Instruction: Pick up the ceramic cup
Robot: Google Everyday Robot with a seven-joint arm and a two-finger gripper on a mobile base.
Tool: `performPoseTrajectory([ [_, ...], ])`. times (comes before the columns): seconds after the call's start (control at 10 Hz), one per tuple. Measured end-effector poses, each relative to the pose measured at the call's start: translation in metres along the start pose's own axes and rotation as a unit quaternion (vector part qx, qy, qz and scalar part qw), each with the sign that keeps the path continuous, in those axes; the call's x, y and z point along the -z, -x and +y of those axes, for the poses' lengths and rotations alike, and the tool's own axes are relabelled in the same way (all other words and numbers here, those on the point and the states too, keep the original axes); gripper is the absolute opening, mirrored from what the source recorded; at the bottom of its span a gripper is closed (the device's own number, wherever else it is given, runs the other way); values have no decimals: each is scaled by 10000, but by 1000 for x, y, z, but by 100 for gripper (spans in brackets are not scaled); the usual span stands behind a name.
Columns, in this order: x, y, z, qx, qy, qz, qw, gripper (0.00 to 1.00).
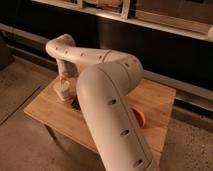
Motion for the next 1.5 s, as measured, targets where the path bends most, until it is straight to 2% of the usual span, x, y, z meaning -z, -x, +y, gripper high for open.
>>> performPoseTrajectory([
  [0.2, -3, -2, -5, -79, 115, -25, 9999, 28],
  [0.4, -5, -4, -7, -92, 162, -47, 9998, 10],
  [0.6, -8, -7, -10, -104, 222, -68, 9997, 0],
  [0.8, -7, -8, -8, -98, 270, -112, 9995, 0],
  [1.0, 19, -5, -2, -39, 319, -382, 9988, 0],
  [1.1, 36, -5, -2, -15, 318, -545, 9980, 0],
  [1.2, 62, -6, -4, -5, 294, -784, 9965, 0],
  [1.5, 94, -16, -12, -67, 290, -1072, 9938, 0],
])
